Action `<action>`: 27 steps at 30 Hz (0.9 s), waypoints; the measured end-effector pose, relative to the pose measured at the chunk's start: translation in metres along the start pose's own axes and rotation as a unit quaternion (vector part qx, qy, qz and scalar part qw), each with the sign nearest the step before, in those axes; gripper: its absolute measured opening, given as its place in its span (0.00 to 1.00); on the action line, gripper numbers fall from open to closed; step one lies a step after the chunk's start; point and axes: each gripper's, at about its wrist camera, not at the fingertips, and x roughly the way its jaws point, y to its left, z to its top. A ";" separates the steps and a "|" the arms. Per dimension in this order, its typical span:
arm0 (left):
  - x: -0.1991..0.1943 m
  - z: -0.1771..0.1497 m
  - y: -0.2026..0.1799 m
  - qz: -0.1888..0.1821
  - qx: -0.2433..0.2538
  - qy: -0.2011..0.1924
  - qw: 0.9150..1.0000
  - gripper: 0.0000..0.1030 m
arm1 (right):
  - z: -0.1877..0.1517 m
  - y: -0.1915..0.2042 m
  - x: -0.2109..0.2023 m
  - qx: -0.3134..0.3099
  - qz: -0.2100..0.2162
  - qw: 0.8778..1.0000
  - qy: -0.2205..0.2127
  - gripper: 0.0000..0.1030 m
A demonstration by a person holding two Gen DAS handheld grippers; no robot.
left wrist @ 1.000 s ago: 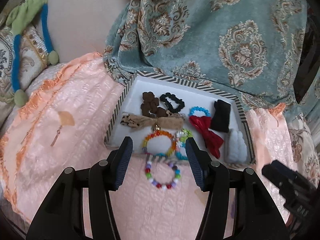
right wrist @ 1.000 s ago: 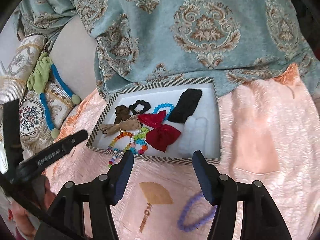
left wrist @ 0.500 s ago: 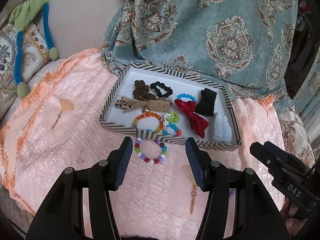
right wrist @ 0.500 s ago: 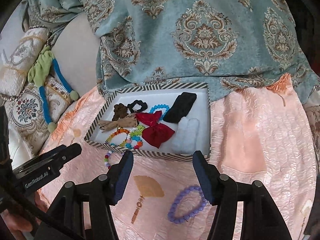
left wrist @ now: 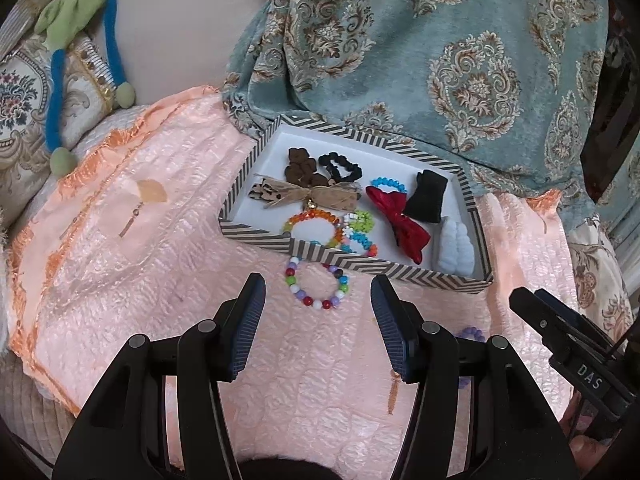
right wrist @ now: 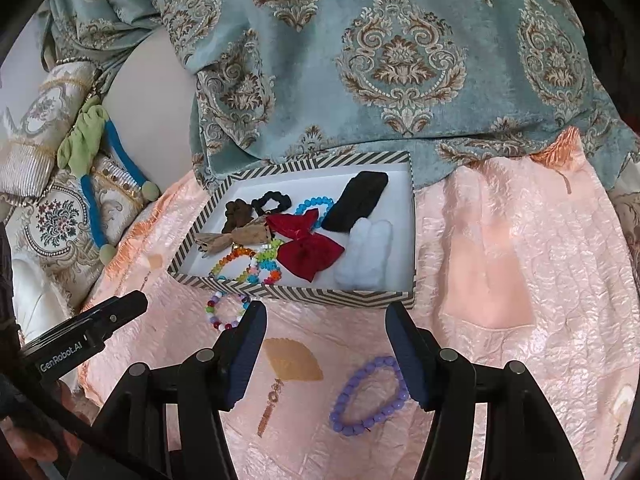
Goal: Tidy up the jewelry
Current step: 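Withdraw both tools toward the multicolor bead bracelet and purple bead bracelet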
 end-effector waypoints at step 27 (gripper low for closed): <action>-0.001 -0.027 -0.014 0.032 0.047 -0.026 0.998 0.53 | -0.027 0.004 -0.029 -0.049 -0.033 0.998 0.002 0.62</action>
